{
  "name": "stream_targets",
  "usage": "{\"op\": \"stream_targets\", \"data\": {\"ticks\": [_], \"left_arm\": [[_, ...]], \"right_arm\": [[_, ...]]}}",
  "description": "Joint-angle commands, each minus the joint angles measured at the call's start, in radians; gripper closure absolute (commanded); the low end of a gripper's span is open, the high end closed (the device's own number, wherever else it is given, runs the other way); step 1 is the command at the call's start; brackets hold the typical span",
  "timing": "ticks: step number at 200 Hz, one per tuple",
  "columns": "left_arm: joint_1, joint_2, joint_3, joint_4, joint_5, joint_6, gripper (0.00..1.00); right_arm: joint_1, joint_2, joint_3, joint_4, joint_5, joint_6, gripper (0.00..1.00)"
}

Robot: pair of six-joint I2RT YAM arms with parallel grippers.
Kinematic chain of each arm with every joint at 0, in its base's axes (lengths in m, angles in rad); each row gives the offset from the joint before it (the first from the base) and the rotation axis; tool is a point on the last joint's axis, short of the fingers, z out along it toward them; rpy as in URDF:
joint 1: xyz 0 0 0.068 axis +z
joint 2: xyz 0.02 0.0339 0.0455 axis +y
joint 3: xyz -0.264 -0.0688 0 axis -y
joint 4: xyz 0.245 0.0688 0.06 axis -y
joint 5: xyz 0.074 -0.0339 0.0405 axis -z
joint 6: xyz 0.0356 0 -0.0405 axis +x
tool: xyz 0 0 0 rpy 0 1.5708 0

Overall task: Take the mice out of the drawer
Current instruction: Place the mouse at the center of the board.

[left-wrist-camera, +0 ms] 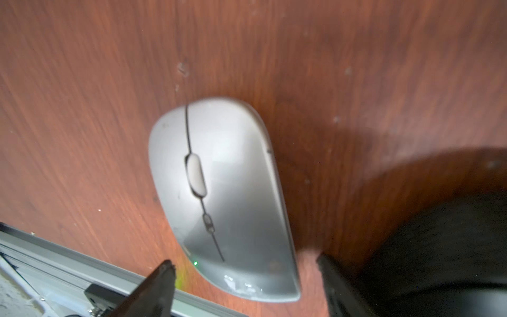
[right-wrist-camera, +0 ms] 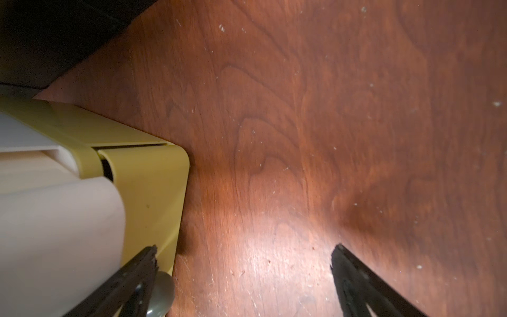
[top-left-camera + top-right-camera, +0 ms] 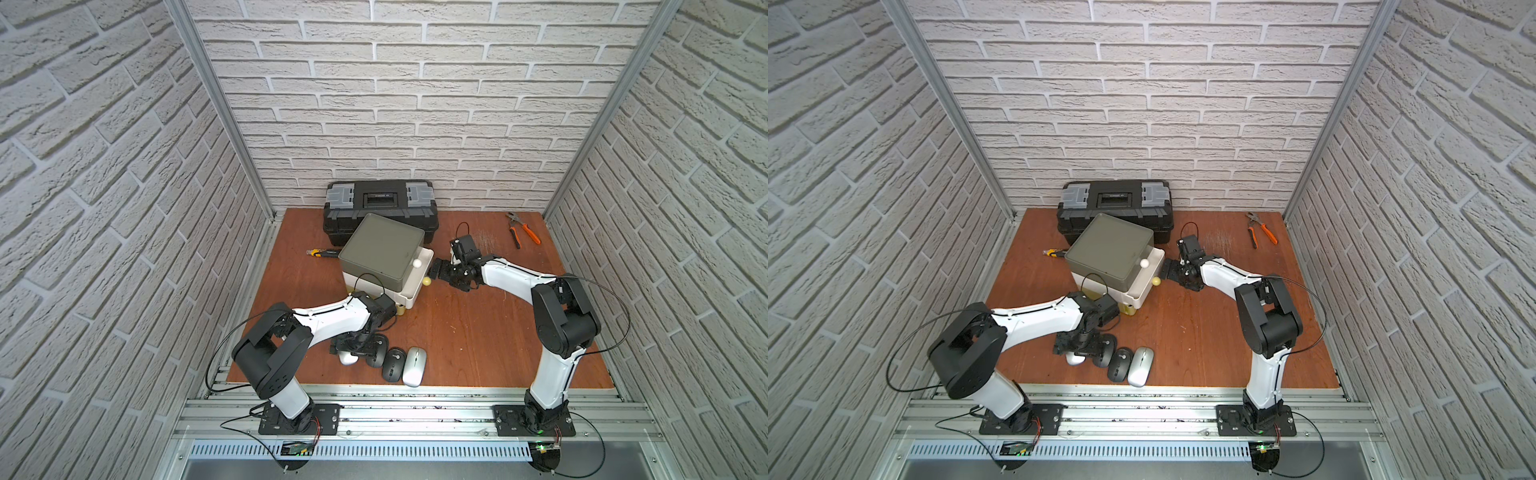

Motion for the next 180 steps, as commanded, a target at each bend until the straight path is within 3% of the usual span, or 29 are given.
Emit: {"op": "stream_targets", "data": {"ticks": [1, 63, 100, 147, 180], "left_arm": [[-0.012, 0.019, 0.005, 0.044, 0.023, 0.015, 0.08], [-0.012, -0.190, 0.316, -0.268, 0.001, 0.240, 0.02], [0.047, -0.255, 0.536, -0.407, -0.045, 0.366, 0.02], [0.167, -0.240, 0.739, -0.383, -0.094, 0.560, 0.02], [0.291, -0.194, 0.812, -0.259, -0.074, 0.720, 0.02]], "right_arm": [[0.017, 0.007, 0.026, -0.001, -0.010, -0.019, 0.00], [0.035, 0.037, 0.085, -0.009, -0.023, -0.025, 0.00], [0.049, 0.055, 0.142, -0.044, -0.023, -0.044, 0.00], [0.060, 0.060, 0.172, -0.082, -0.016, -0.053, 0.00], [0.056, -0.021, 0.070, -0.075, 0.028, -0.054, 0.01]]}}
